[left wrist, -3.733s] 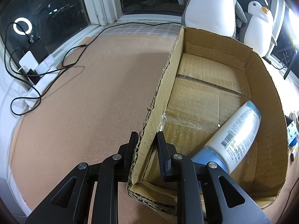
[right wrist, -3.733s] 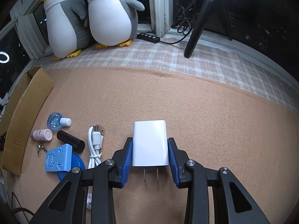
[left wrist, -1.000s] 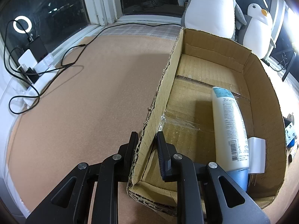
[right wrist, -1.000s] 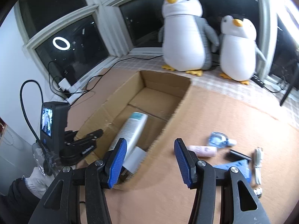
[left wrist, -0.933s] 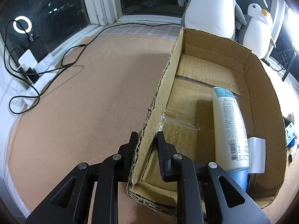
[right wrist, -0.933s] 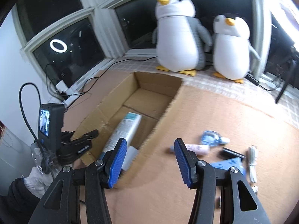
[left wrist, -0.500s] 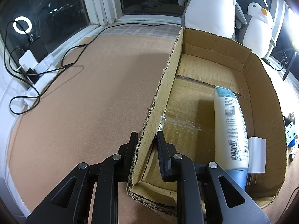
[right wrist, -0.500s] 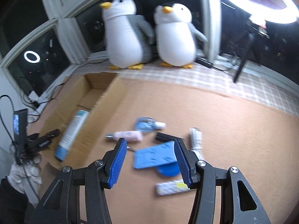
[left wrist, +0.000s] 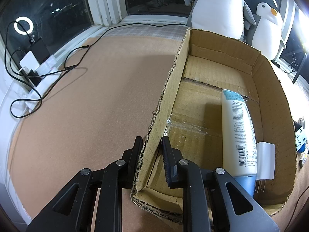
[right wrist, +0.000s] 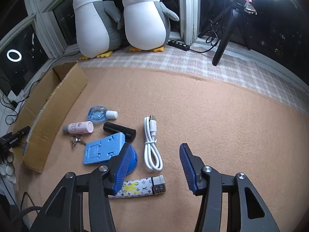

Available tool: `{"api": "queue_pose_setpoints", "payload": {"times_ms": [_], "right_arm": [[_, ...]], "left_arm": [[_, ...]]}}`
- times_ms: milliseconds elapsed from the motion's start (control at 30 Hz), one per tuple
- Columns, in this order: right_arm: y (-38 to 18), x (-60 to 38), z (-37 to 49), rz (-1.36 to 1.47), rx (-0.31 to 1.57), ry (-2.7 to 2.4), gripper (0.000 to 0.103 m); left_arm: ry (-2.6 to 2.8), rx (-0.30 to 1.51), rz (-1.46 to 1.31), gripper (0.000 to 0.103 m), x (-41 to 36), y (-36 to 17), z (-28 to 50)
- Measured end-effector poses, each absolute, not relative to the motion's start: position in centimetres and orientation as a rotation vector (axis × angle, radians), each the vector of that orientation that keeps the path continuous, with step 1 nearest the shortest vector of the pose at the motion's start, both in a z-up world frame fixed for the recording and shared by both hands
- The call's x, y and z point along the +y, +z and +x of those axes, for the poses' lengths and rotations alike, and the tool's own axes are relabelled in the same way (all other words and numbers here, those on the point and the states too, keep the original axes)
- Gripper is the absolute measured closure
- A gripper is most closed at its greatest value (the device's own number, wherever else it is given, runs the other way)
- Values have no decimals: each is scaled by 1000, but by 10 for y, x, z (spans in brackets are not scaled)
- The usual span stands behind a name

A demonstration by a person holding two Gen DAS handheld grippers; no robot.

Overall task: Organize rigid objects
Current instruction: 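Move the right gripper to the white cable and grasp it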

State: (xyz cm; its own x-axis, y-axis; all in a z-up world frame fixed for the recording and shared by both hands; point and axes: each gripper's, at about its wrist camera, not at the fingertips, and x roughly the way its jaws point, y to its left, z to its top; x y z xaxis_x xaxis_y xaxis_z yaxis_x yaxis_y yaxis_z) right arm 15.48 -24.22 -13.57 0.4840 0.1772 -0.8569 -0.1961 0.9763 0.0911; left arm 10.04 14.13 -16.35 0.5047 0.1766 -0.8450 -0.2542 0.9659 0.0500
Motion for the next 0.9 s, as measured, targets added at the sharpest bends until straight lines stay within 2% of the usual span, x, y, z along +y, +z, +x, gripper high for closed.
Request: {"api": "queue_pose_setpoints", "payload": {"times_ms": [533,633,900], "right_arm": [[-161,-225,179,-111,1117,237,77],[-161,-225,180,-117,1119,228,87],[-159,-229,179,-87,1116,202,89]], "left_arm": [[261,1009,-86,84,142,-164,100],[261,1009,-87,84,142,-164,100],[261,1007,-92,85,141,-165,100]]}}
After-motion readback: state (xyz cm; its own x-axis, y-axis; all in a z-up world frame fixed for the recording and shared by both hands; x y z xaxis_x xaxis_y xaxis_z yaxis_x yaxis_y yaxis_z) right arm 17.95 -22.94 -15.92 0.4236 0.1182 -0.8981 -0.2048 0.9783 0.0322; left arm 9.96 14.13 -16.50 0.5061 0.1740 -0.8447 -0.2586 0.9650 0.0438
